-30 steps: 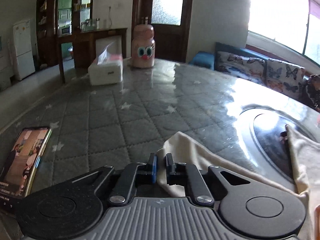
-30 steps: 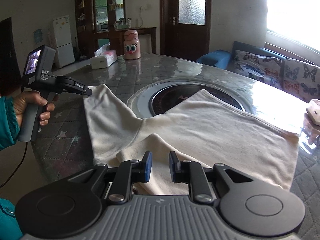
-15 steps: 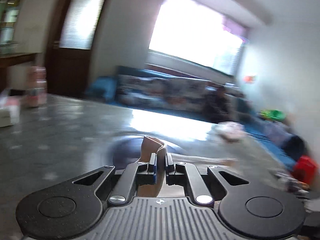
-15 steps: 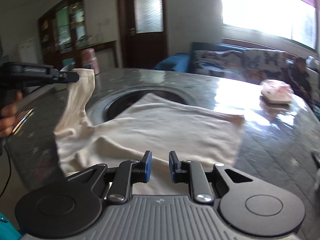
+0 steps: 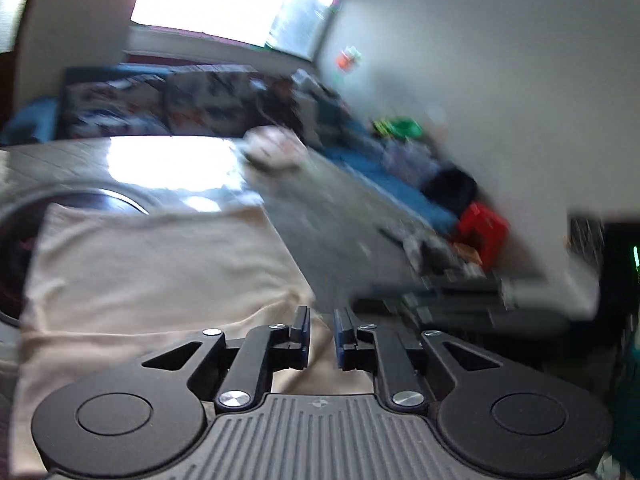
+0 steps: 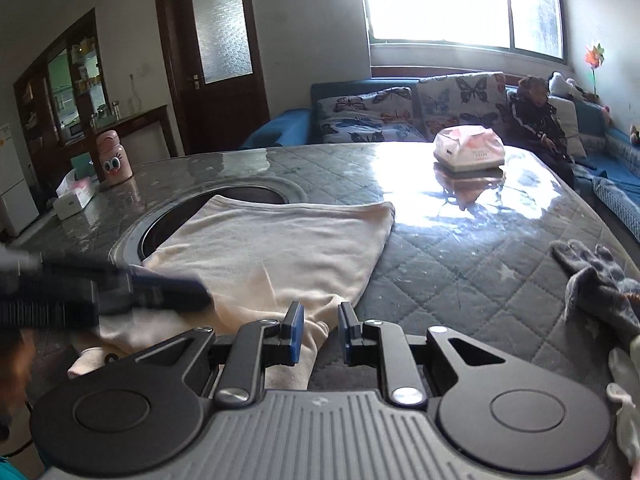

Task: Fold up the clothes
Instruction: 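Open the left gripper and release the folded sleeve onto the shirt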

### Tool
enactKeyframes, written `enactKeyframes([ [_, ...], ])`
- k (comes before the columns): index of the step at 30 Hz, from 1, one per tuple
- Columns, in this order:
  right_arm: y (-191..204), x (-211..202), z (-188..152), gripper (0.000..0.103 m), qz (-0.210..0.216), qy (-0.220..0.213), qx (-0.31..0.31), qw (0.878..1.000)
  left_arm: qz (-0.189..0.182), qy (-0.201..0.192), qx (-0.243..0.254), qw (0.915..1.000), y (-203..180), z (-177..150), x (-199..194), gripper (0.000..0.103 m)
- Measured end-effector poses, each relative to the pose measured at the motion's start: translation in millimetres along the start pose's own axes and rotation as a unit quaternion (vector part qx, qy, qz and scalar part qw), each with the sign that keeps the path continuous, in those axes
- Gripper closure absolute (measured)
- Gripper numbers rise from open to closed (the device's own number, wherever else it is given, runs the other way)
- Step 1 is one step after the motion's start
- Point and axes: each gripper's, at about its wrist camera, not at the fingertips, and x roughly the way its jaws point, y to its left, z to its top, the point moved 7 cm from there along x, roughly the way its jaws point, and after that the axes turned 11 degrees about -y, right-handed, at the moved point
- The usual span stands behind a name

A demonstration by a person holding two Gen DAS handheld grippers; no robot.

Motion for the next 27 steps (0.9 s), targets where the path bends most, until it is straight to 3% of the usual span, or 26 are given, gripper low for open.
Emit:
enactKeyframes([
  [3, 6, 2, -1, 0.086, 0.010, 0.004, -0.001, 1.000, 0.008, 0.009, 0.022, 0.9997, 7, -7, -12, 0.079],
  [10, 31, 19, -19, 0.085, 0.052, 0.041, -0.010, 0.998, 0.094, 0.005, 0.029, 0.9951, 74, -3, -48, 0.079],
  [16, 42, 28, -37, 0.086, 0.043, 0.058, -0.034, 0.997, 0.145, 0.028, 0.021, 0.9888, 114, -17, -65, 0.081],
  [19, 44, 23, -33, 0.086, 0.037, 0.060, -0.050, 0.996, 0.153, 0.039, 0.028, 0.9871, 122, -25, -68, 0.081],
  [27, 55, 30, -4, 0.086, 0.051, 0.018, -0.061, 0.997, 0.136, 0.007, 0.035, 0.9901, 119, 3, -57, 0.081],
])
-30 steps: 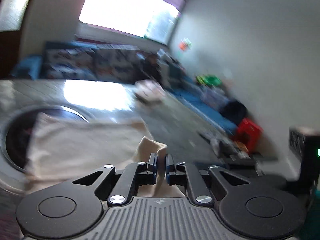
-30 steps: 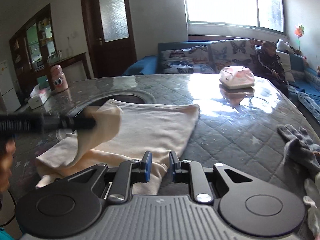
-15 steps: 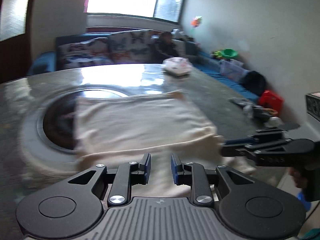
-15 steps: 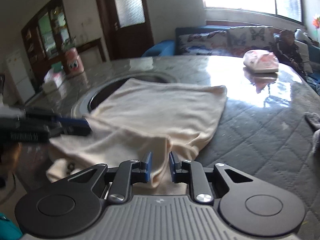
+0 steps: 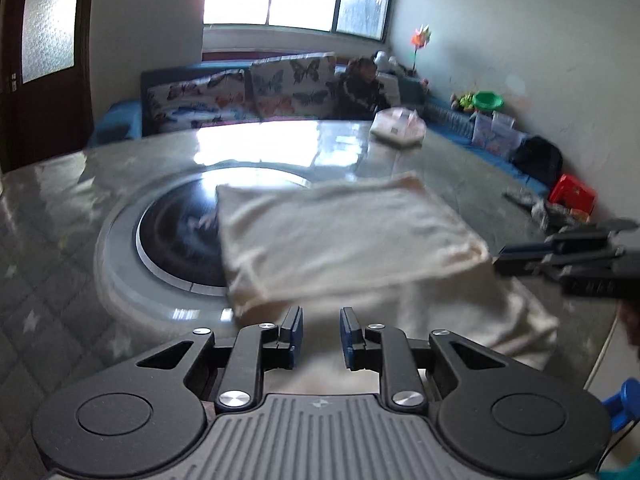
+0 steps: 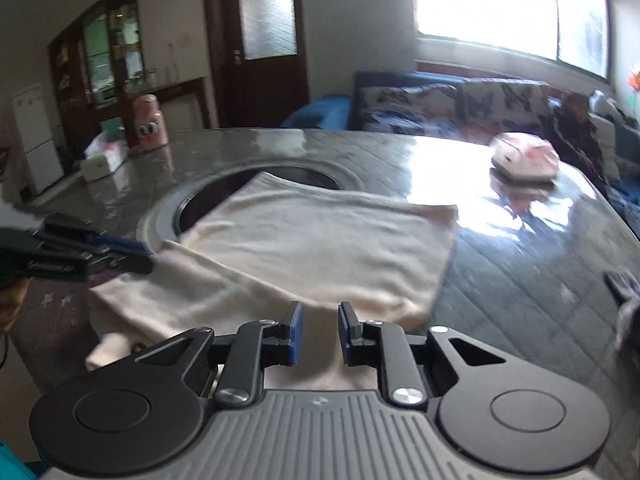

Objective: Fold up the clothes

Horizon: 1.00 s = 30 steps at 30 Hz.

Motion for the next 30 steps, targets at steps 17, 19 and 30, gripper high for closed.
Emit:
enactKeyframes([
  [17, 21, -1, -22, 0.086, 0.035, 0.029, -0.041, 0.998, -0.009, 0.010, 0.029, 0.9995, -7, -11, 9, 0.080],
  [19, 25, -1, -29, 0.086, 0.036, 0.041, -0.048, 0.997, -0.011, 0.014, 0.041, 0.9990, -10, -17, 5, 0.080],
  [30, 25, -20, -39, 0.085, 0.026, 0.038, -0.048, 0.998, -0.001, 0.027, 0.084, 0.9961, -15, -41, -22, 0.079],
])
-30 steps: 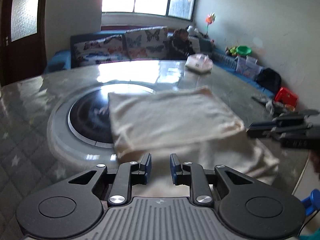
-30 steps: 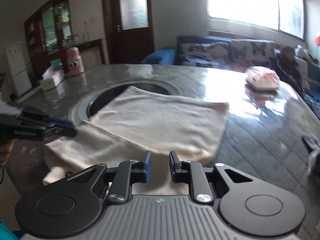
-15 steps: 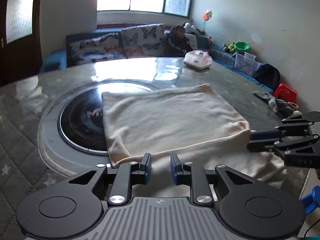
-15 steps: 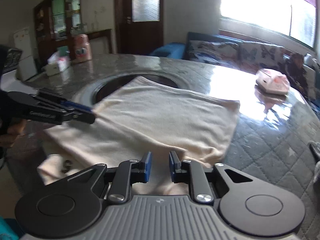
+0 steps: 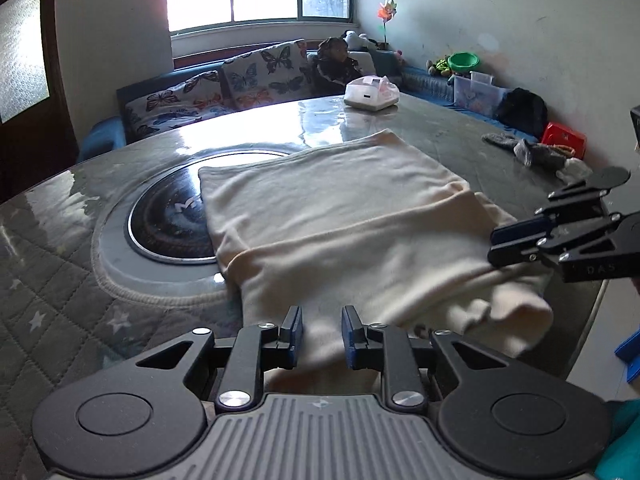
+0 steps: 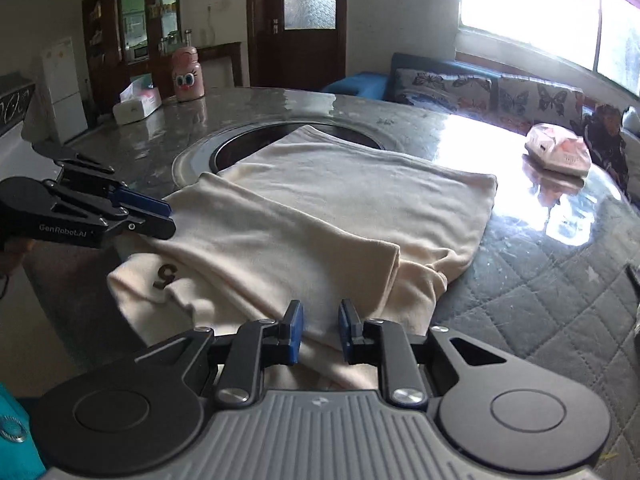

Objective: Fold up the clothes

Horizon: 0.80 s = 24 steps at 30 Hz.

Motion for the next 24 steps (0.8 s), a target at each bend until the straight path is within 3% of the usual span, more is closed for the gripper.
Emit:
enactKeyframes([
  [5, 1, -6, 8, 0.085, -0.004, -0.017, 0.002, 1.000, 0.000, -0.010, 0.001, 1.0000, -4, 2, -6, 0.079],
  [10, 1, -5, -4, 0.085, -0.006, 0.001, 0.002, 1.000, 0.001, -0.001, 0.012, 0.9999, -5, -4, -8, 0.080],
  [16, 5, -26, 1, 0.081, -0.004, -0.007, -0.016, 1.000, -0.038, -0.015, 0.057, 0.9975, -27, 0, -34, 0.074],
  [20, 11, -38, -3, 0.072, -0.003, -0.007, -0.049, 0.999, -0.043, -0.019, 0.106, 0.9933, -39, -5, -42, 0.069],
  [24, 14, -45, -11, 0.069, -0.001, 0.002, -0.073, 0.997, -0.050, -0.018, 0.144, 0.9882, -47, -13, -43, 0.067],
])
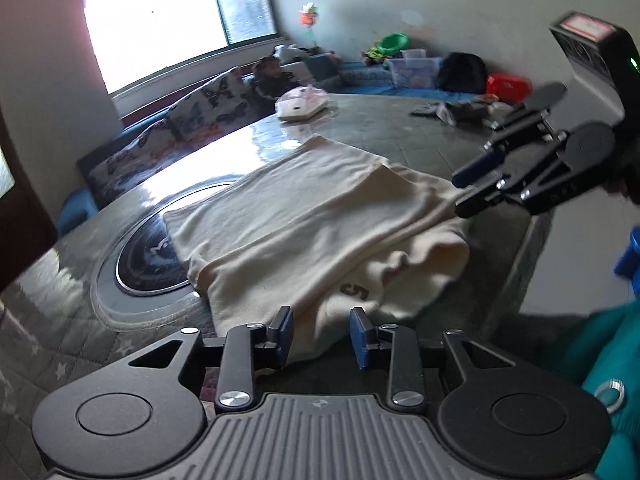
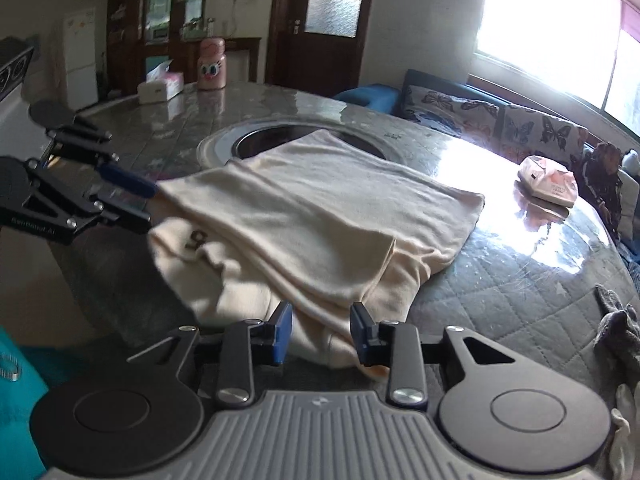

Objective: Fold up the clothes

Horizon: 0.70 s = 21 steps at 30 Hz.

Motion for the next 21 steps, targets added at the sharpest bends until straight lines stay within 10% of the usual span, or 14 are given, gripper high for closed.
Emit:
enactKeyframes([
  [10, 5, 2, -8, 0.057, 0.007, 0.028, -0.010, 1.000, 0.004, -0.005, 0.037, 0.9993, -13, -11, 18, 0.066],
  [21, 18, -4, -2, 0.044, 0.004, 0.022, -0.050, 0.999, 0.021, -0.038, 0.039, 0.9983, -8, 9, 14, 0.093],
])
